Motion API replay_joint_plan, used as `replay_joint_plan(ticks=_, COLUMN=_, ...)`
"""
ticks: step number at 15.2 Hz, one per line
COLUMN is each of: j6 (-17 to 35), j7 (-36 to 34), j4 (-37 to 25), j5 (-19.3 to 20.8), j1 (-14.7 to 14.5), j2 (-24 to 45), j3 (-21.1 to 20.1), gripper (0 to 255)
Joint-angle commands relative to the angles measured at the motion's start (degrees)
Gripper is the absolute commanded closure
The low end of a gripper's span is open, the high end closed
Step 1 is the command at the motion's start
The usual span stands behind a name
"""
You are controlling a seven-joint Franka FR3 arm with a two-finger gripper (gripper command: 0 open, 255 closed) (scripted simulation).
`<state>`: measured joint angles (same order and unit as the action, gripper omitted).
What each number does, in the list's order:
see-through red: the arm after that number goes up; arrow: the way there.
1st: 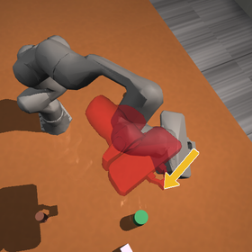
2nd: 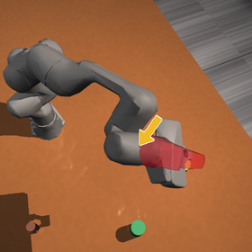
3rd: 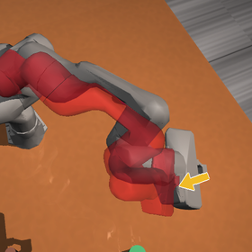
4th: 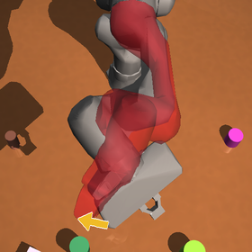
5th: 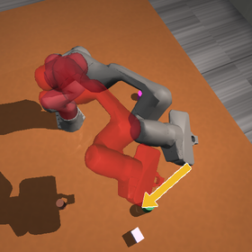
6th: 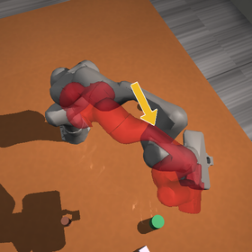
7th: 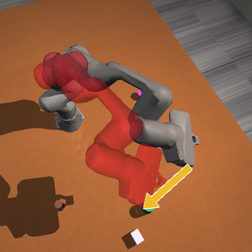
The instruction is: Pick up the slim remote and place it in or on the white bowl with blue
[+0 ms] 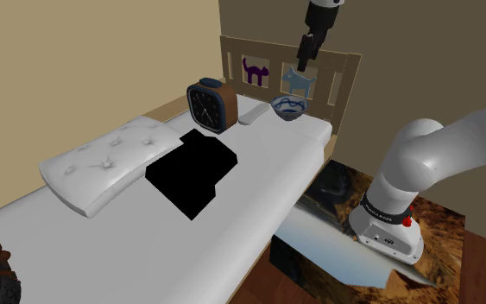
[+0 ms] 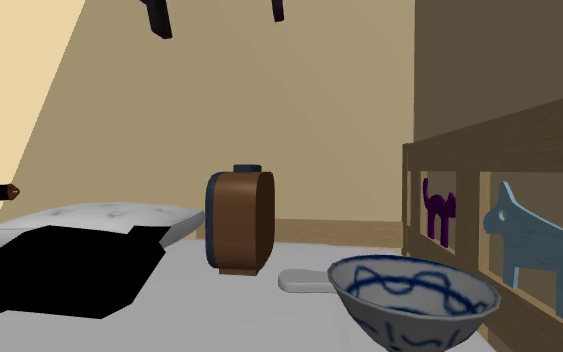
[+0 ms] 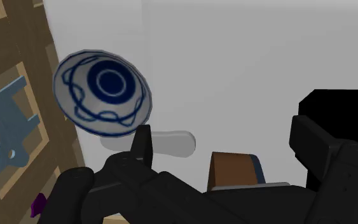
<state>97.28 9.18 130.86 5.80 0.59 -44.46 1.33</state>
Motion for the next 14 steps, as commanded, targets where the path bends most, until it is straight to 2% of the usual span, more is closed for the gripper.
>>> replay_joint_plan(ticks=1, j6=0.00, j7=0.00, j4=0.00, j5=0.00, j1=0.00, j2=0.00, j3=0.00, gripper=0)
replay_joint_plan(ticks=8, j6=8.75, j7=22.30, j4=0.64, j5=2.98, j1=-4.21, j2=9.14, j3=11.05, gripper=0)
replay_joint_plan(ticks=14, j6=15.15, j7=41.87, j4=-3.26, j5=2.14, j1=-8.45, j2=21.01, j3=19.45, gripper=0)
